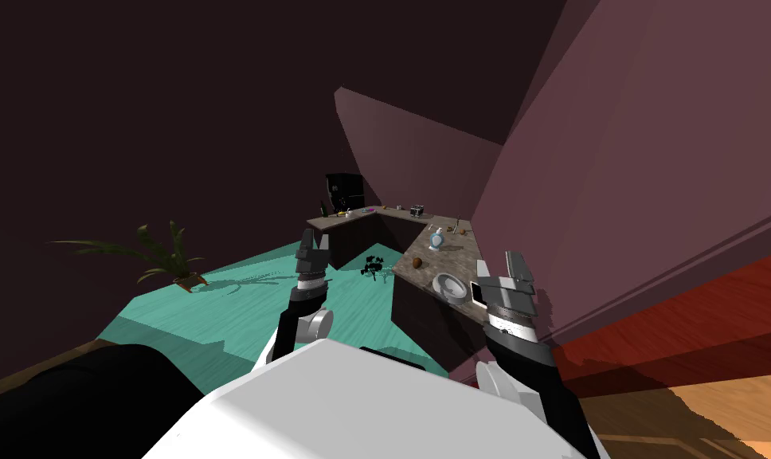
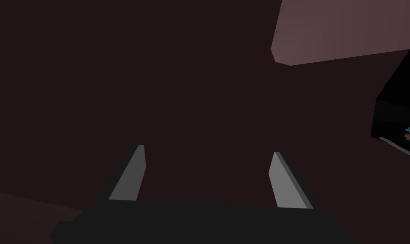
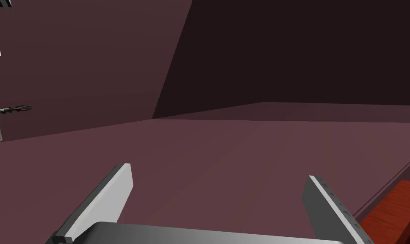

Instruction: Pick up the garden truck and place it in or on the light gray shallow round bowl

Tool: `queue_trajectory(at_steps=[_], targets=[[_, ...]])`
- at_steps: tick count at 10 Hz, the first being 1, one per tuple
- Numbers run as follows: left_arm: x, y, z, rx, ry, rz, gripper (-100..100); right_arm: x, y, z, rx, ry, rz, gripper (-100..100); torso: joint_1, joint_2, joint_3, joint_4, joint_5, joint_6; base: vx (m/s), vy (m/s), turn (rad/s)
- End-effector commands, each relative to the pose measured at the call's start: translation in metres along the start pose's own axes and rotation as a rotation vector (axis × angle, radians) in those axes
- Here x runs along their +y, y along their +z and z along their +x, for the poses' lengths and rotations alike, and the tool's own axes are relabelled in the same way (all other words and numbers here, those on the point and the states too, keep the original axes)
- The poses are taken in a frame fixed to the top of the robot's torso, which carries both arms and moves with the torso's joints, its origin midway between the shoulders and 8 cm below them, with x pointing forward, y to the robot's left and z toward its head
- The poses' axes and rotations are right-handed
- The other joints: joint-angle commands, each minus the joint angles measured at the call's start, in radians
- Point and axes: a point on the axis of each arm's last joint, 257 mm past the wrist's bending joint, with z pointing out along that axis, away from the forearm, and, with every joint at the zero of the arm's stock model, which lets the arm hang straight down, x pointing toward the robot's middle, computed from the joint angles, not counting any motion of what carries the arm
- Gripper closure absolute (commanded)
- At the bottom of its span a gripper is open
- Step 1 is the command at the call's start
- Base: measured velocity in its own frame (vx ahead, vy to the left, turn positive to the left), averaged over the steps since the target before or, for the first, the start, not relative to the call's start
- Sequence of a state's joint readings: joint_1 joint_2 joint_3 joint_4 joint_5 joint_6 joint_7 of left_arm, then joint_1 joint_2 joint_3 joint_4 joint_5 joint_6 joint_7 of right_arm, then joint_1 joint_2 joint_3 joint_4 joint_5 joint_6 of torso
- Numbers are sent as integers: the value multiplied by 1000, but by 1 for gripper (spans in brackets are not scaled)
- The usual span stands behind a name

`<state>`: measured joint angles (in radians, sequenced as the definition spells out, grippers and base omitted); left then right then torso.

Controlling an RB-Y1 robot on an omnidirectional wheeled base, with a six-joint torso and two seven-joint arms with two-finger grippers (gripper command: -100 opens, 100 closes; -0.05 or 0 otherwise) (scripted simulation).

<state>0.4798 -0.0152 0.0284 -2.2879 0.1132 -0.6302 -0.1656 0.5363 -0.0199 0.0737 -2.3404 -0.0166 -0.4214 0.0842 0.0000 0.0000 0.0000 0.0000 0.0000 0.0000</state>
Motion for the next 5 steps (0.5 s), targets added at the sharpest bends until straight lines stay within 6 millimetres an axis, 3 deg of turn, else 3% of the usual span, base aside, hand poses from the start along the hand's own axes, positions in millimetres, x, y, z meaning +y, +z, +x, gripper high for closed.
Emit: queue_trajectory(at_steps=[1,5], targets=[[0,0,0,0,0,0,0,-4,-2,8,43,-20,12,-100,0,0,0,0,0,0,-3,29,30],[0,0,0,0,0,0,0,-20,-13,32,182,-103,51,-100,4,3,1,1,1,0,-34,62,43]])
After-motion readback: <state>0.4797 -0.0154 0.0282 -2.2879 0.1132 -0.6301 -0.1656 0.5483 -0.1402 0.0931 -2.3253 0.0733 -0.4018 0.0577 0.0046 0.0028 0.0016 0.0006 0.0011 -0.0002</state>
